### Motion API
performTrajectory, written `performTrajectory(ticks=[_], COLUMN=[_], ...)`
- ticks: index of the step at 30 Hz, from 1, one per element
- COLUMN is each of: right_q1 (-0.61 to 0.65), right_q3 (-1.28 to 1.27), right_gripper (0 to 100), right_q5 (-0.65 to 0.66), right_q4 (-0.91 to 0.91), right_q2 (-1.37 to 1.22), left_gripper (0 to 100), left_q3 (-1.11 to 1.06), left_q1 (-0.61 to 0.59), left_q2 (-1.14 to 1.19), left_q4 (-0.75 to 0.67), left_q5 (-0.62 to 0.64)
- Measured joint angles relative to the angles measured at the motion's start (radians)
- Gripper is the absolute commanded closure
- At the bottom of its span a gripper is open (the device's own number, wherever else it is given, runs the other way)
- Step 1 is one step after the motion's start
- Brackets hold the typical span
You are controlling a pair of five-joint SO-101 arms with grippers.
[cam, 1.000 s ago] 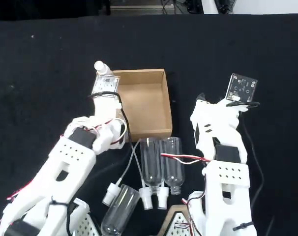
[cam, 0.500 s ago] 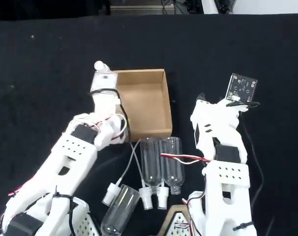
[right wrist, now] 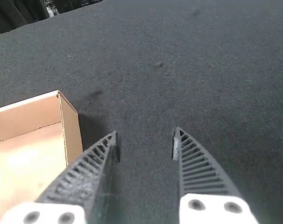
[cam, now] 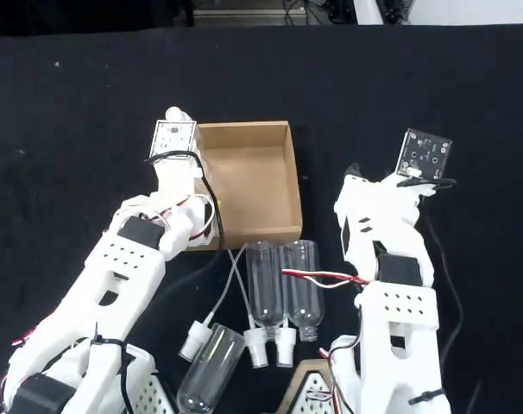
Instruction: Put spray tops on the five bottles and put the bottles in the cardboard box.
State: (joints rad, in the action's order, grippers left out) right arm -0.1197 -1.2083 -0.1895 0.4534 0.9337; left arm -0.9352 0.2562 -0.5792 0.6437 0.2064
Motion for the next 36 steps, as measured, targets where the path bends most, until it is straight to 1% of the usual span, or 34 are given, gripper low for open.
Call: performTrajectory(ticks=[9,11,17,33,36], right_q1=[-0.015,-0.014,-0.020,-0.020,-0.020], right_q3=[0.000,0.000,0.000,0.000,0.000], right_gripper=[82.8,82.8,82.8,82.8,82.8], right_q5=[0.000,0.000,0.000,0.000,0.000], right_q4=[0.000,0.000,0.000,0.000,0.000], right_q2=[0.000,0.000,0.000,0.000,0.000], left_gripper=[88,88,88,88,88], left_q3=[0.000,0.000,0.000,0.000,0.000], left_q1=[-0.002,-0.017,-0.057,-0.058,-0.058], left_q2=[0.000,0.000,0.000,0.000,0.000], left_q4=[-0.018,-0.018,-0.018,-0.018,-0.038], left_q5=[-0.041,-0.044,-0.044,-0.044,-0.044])
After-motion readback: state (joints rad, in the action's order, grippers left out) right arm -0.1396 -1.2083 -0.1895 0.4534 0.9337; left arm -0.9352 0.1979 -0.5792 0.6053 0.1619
